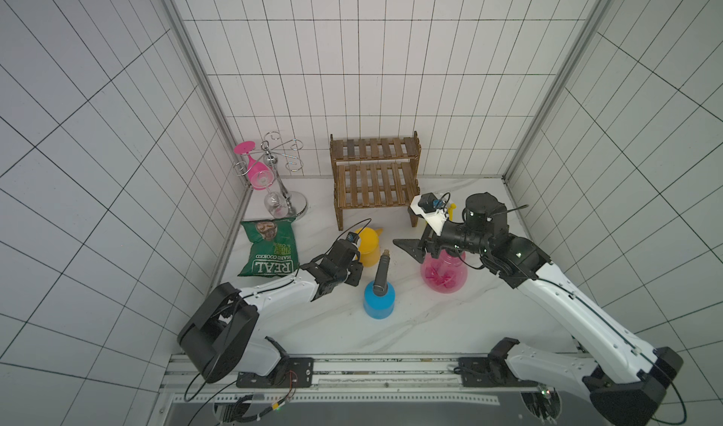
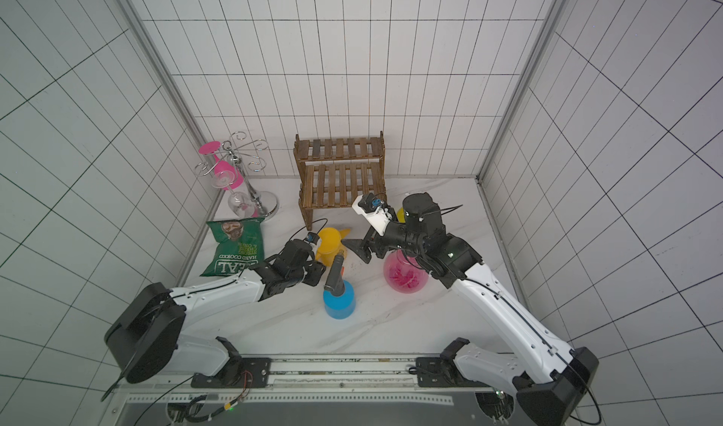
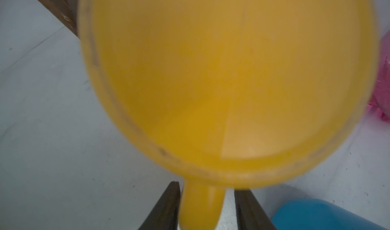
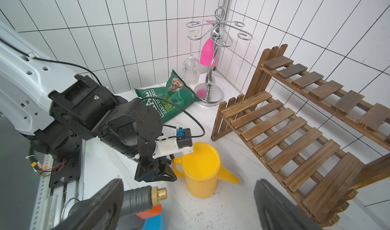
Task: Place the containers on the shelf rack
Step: 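Pick up a container from the center of the board.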
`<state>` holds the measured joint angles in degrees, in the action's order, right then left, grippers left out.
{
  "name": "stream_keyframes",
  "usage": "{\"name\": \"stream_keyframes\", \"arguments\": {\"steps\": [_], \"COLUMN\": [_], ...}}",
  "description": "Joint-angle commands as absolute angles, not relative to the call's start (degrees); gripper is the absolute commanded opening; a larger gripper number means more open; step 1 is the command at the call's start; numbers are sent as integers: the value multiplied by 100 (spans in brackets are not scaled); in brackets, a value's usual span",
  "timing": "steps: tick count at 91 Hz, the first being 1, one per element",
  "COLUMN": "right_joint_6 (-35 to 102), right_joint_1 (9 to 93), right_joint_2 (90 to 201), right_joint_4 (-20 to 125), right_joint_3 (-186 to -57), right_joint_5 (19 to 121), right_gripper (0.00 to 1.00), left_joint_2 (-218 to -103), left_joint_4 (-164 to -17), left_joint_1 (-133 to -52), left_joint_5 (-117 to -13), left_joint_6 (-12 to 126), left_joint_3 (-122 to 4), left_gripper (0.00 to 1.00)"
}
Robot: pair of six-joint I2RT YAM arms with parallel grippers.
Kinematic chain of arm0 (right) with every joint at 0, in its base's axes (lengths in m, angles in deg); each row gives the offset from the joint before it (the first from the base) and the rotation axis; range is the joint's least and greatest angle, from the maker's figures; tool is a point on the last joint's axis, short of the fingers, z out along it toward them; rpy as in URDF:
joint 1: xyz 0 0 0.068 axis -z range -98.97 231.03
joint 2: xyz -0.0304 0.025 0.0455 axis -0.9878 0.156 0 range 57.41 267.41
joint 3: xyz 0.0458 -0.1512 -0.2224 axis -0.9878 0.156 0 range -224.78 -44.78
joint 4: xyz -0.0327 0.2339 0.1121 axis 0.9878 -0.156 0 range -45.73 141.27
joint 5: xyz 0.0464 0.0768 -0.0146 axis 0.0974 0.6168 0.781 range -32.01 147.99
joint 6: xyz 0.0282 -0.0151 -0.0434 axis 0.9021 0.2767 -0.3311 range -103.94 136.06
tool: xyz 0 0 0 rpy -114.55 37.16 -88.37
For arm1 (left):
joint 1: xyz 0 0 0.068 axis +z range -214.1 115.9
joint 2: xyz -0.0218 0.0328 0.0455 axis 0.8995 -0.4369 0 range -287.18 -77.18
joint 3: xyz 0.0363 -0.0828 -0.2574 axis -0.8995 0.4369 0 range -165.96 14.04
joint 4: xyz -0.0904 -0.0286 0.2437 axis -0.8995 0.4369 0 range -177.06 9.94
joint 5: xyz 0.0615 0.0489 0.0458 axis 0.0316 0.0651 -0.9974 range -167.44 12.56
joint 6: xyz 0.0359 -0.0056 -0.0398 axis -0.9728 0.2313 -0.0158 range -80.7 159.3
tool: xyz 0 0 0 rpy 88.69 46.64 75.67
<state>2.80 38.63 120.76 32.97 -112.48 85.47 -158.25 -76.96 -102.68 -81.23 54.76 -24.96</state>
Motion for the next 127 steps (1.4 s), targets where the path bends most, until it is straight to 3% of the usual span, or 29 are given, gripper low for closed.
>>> {"name": "stream_keyframes", "arguments": {"steps": [1, 15, 23, 47, 88, 113, 127], "right_joint_6": [298, 272, 252, 184, 630, 846, 882], "right_joint_1": [3840, 3840, 3840, 3849, 3849, 3857, 3881], "right_joint_2": [11933, 11924, 11913, 11773, 10861, 10399, 10220], "right_joint_4": [3326, 3307, 3292, 3264, 4407, 4928, 4943], "right_joint_3": [-11188, -11178, -11182, -11110, -10252, -9761, -9552], "right_joint_5": [8478, 8452, 8450, 8327, 7110, 6630, 6524], "right_gripper": [99, 99, 99, 99, 99, 99, 99], "left_joint_2": [-15891, -15909, -15875, -14935, -13401, -13576, -13875], "left_joint_4": [-8113, -8281, -8293, -7886, -5465, -5023, -4715], "left_joint_1": [-10311, -10307, -10305, -10318, -10186, -8692, -8355], "left_joint_5": [-8239, -8215, -8129, -8142, -8535, -6060, -5896], "left_joint_6": [5323, 5284, 5240, 4986, 4315, 5264, 4953], "left_joint_3": [-2644, -2607, -2589, -2421, -3826, -4876, -5370], "left_gripper": [40, 36, 21, 0, 0, 0, 0]}}
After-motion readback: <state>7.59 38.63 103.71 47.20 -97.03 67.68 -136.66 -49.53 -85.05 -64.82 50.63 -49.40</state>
